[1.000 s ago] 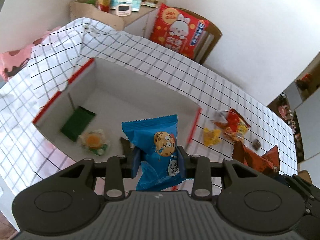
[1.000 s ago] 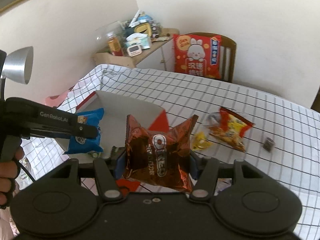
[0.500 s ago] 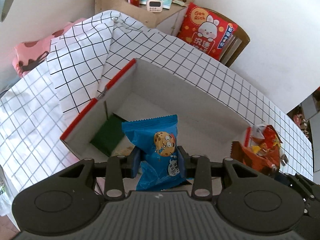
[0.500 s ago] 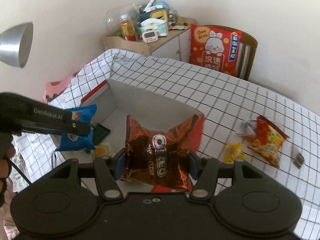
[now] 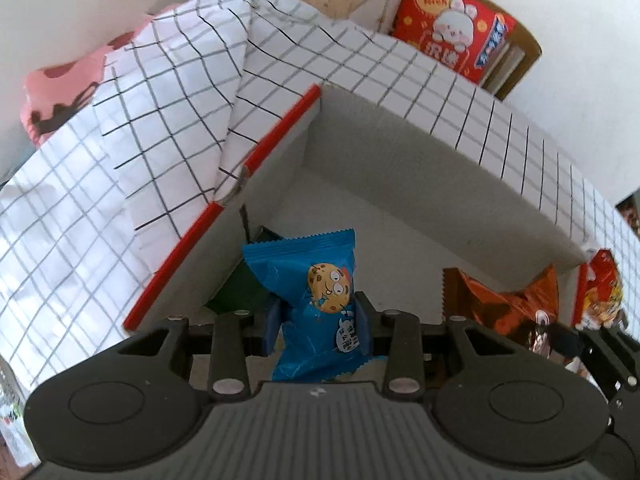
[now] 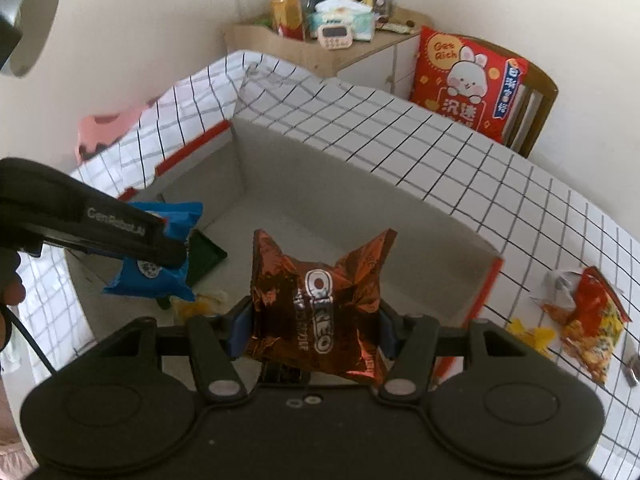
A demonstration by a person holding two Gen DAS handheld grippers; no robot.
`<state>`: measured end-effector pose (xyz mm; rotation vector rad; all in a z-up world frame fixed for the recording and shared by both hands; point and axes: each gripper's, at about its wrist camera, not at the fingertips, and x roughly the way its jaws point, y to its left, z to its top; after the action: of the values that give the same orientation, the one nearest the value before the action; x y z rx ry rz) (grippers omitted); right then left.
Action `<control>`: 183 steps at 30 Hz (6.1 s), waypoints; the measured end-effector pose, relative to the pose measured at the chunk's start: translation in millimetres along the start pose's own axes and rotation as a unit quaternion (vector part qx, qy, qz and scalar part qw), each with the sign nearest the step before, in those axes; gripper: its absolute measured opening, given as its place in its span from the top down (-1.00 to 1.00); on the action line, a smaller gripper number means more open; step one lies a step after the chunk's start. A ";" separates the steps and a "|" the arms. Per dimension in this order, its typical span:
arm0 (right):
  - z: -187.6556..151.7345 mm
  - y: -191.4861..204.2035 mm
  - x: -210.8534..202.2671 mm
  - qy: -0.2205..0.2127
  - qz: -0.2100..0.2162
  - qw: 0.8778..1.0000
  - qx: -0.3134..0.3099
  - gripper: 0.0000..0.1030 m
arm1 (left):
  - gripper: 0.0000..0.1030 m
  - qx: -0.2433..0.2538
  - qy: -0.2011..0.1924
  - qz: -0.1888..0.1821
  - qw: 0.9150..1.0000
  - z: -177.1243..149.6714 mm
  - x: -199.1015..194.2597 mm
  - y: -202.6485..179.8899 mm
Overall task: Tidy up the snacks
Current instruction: 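Carry the blue packet and brown packet with both grippers over the box, then open both grippers to drop the two packets into the box, then withdraw both grippers from the box toward the small candies, then grasp the clear wrapped candy with the left gripper while the right gripper grasps the purple candy, then carry both wrapped candies with both grippers over the box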
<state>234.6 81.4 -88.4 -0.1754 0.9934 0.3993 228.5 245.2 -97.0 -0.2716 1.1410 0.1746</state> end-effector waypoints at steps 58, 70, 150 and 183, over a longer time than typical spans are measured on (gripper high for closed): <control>-16.4 9.9 -68.7 -0.051 0.015 0.999 0.009 -0.87 | -0.22 0.036 -0.087 -0.045 0.995 -39.4 -63.8 -9.8; -47.2 -20.9 -124.4 -0.102 0.019 0.994 0.047 -0.96 | -0.32 0.083 -0.151 -0.062 0.983 -76.9 -104.9 -47.1; -182.3 -226.2 -44.8 -0.013 0.017 1.000 0.014 0.52 | 0.66 0.244 0.012 -0.065 0.968 -131.3 71.1 -326.2; -190.3 -193.6 -143.8 -0.057 0.022 0.994 0.089 0.64 | 0.70 0.186 -0.011 -0.105 0.977 -148.7 -46.0 -246.7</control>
<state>95.7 -192.3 -77.2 0.0302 0.9169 0.3538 147.9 -34.7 -82.3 -0.0566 1.0908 -0.2221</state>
